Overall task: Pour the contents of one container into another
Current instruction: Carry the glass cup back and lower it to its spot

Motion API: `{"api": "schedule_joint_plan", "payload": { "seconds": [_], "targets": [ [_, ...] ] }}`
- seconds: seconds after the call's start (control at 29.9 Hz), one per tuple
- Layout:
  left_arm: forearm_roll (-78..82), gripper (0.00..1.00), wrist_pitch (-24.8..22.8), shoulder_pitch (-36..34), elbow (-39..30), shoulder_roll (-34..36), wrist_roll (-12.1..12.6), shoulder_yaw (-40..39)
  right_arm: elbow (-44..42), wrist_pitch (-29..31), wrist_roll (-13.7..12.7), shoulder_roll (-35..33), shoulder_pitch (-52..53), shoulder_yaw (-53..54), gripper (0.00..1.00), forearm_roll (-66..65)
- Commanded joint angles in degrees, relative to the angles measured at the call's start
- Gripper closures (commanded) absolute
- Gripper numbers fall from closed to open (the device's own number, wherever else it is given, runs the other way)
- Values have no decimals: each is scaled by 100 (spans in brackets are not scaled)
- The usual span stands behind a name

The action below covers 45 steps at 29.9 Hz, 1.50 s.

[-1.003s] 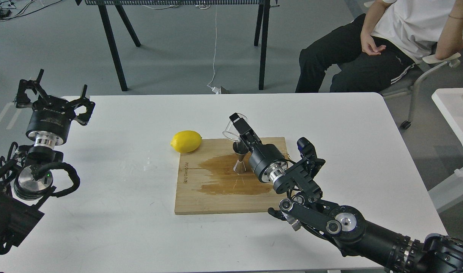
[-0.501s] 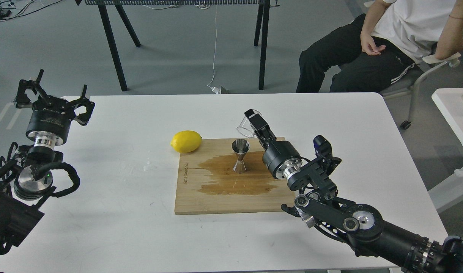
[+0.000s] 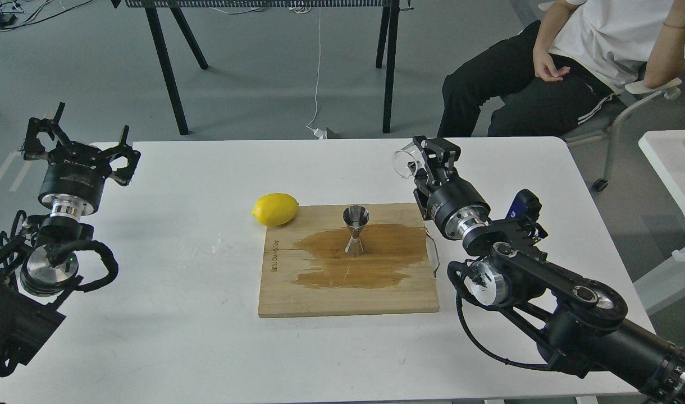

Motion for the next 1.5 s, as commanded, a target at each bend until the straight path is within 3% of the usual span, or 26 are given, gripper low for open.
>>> {"api": "schedule_joint_plan", "payload": {
  "seconds": [0.0, 0.3, 0.67, 0.87, 1.14, 1.47],
  "targets": [
    [0, 0, -1, -1, 0, -35, 0, 23, -31, 173, -179, -80, -296, 667, 59, 1025],
    [0, 0, -9, -1, 0, 0, 9, 32, -812, 947, -900, -27, -991, 2083, 59, 3064],
    [0, 0, -9, -10, -9, 9, 18, 50, -2359, 2072, -1454, 52, -1123, 2277, 59, 5043],
    [9, 0, -9, 7, -9, 18, 9, 58, -2535, 2213, -1507, 96, -1123, 2286, 59, 5096],
    [18, 0, -14, 43, -44, 18, 18, 67, -3449, 2635, -1718, 315, -1053, 2295, 57, 5096],
    [18, 0, -14, 42, -61, 9, 9, 67, -3564, 2679, -1701, 377, -1009, 2435, 44, 5096]
  ]
}}
